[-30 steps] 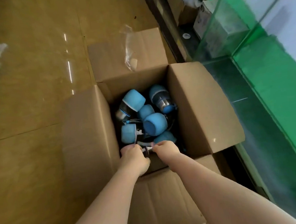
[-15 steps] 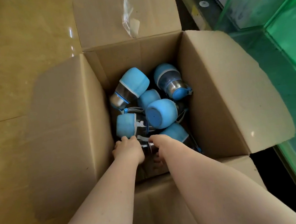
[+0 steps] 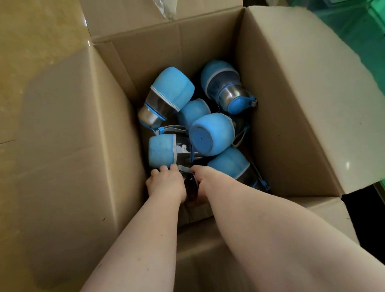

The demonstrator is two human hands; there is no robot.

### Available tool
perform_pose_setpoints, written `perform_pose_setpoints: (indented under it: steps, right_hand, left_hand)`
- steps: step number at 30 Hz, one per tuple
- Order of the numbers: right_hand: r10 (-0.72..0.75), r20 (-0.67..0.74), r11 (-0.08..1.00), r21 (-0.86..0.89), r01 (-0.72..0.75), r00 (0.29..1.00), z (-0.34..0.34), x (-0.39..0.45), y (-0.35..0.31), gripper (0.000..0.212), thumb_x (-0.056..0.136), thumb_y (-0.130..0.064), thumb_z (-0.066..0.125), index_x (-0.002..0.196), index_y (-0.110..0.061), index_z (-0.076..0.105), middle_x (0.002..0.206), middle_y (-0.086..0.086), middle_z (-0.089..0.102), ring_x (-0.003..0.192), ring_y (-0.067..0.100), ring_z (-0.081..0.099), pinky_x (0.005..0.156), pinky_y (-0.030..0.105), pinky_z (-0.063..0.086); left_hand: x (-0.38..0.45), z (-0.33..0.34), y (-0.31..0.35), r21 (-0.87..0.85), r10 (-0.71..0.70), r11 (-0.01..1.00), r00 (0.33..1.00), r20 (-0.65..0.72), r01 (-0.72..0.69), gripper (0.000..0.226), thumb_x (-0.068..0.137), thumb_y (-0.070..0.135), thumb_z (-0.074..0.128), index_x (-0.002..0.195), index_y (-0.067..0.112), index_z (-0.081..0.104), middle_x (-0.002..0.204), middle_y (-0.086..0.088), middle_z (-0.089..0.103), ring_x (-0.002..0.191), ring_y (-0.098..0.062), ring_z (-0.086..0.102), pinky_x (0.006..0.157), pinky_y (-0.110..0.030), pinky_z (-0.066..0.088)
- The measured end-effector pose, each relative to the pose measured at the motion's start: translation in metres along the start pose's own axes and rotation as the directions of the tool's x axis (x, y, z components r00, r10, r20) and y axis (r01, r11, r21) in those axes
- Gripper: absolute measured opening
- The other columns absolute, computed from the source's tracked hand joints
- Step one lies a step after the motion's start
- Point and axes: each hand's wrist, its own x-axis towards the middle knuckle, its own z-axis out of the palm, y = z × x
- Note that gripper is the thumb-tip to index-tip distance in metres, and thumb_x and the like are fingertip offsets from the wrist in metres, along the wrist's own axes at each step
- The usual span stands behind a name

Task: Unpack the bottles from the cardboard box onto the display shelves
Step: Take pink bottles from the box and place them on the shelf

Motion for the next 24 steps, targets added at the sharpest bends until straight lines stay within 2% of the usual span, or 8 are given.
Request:
perform_pose_setpoints:
  steps: [4, 6, 9, 12, 15, 17, 21, 24]
  right_hand:
    - [-0.001, 0.063, 1.0, 0.019, 0.0, 0.998, 0.004, -0.011, -0.002, 0.048, 0.096, -0.039, 0.041, 0.139, -0.017, 0.038, 0.144, 0.005, 0.043, 0.134, 0.025, 0.036, 0.113, 0.039, 0.029]
    - [-0.007, 0.081, 0.999, 0.048, 0.003, 0.997, 0.006, 0.023, 0.001, 0.055, 0.091, -0.042, 0.048, 0.141, -0.021, 0.037, 0.144, 0.006, 0.043, 0.133, 0.029, 0.038, 0.112, 0.046, 0.031]
    - [0.023, 0.082, 0.989, 0.145, -0.034, 0.996, 0.008, 0.063, 0.008, 0.067, 0.077, -0.046, 0.065, 0.137, -0.025, 0.044, 0.13, 0.012, 0.056, 0.119, 0.036, 0.052, 0.098, 0.06, 0.04]
    - [0.028, 0.082, 0.973, 0.224, -0.046, 0.996, 0.001, -0.002, 0.0, 0.042, 0.088, -0.038, 0.061, 0.123, -0.016, 0.055, 0.115, 0.014, 0.064, 0.113, 0.033, 0.057, 0.1, 0.055, 0.042]
    - [0.005, 0.099, 0.973, 0.228, -0.027, 0.995, -0.012, -0.024, 0.001, 0.024, 0.092, -0.03, 0.057, 0.097, -0.007, 0.059, 0.087, 0.012, 0.062, 0.115, 0.028, 0.057, 0.105, 0.047, 0.04]
    - [0.012, 0.132, 0.962, 0.268, -0.047, 0.991, -0.015, -0.029, 0.0, 0.028, 0.089, -0.031, 0.06, 0.106, -0.01, 0.058, 0.09, 0.012, 0.062, 0.112, 0.03, 0.058, 0.102, 0.049, 0.042]
    - [-0.005, 0.15, 0.951, 0.306, -0.042, 0.989, -0.01, -0.043, -0.008, 0.045, 0.082, -0.037, 0.062, 0.121, -0.017, 0.053, 0.113, 0.014, 0.062, 0.104, 0.033, 0.058, 0.095, 0.055, 0.044]
    - [-0.054, 0.151, 0.942, 0.336, 0.0, 0.987, -0.014, -0.055, -0.011, 0.04, 0.084, -0.036, 0.059, 0.115, -0.013, 0.054, 0.097, 0.013, 0.061, 0.086, 0.03, 0.058, 0.092, 0.05, 0.046]
  left_hand:
    - [0.004, 0.003, -0.004, -0.022, -0.019, 1.0, 1.0, 0.022, 0.019, 0.071, 0.082, 0.024, 0.068, 0.14, 0.017, 0.027, 0.139, -0.011, 0.035, 0.128, -0.031, 0.036, 0.102, -0.043, 0.038]
    - [0.005, 0.004, -0.005, -0.032, -0.025, 0.999, 0.999, 0.026, 0.026, 0.075, 0.08, 0.023, 0.07, 0.14, 0.017, 0.026, 0.139, -0.011, 0.035, 0.128, -0.031, 0.036, 0.102, -0.043, 0.037]
    - [0.006, 0.005, -0.006, -0.03, -0.032, 0.999, 0.999, 0.025, 0.033, 0.079, 0.077, 0.023, 0.073, 0.14, 0.017, 0.026, 0.139, -0.011, 0.036, 0.128, -0.031, 0.036, 0.103, -0.043, 0.038]
    - [0.006, 0.003, -0.006, -0.019, -0.032, 0.999, 0.999, 0.027, 0.033, 0.079, 0.075, 0.022, 0.075, 0.138, 0.016, 0.028, 0.137, -0.011, 0.038, 0.127, -0.031, 0.037, 0.101, -0.042, 0.038]
    - [0.004, -0.003, -0.008, 0.003, -0.013, 1.0, 1.0, 0.015, 0.013, 0.08, 0.074, 0.026, 0.076, 0.137, 0.017, 0.027, 0.136, -0.01, 0.038, 0.125, -0.03, 0.037, 0.1, -0.041, 0.04]
    - [0.002, -0.008, -0.009, 0.034, 0.005, 0.999, 1.0, -0.008, -0.005, 0.083, 0.073, 0.029, 0.077, 0.138, 0.018, 0.026, 0.136, -0.01, 0.037, 0.124, -0.029, 0.036, 0.099, -0.04, 0.04]
    - [-0.005, -0.019, -0.008, 0.127, 0.05, 0.991, 0.99, -0.132, -0.033, 0.088, 0.068, 0.04, 0.078, 0.138, 0.019, 0.028, 0.135, -0.011, 0.035, 0.125, -0.028, 0.034, 0.101, -0.038, 0.035]
    - [-0.011, -0.026, -0.006, 0.17, 0.092, 0.984, 0.967, -0.236, -0.053, 0.089, 0.067, 0.042, 0.079, 0.137, 0.016, 0.029, 0.137, -0.01, 0.038, 0.128, -0.026, 0.035, 0.103, -0.038, 0.032]
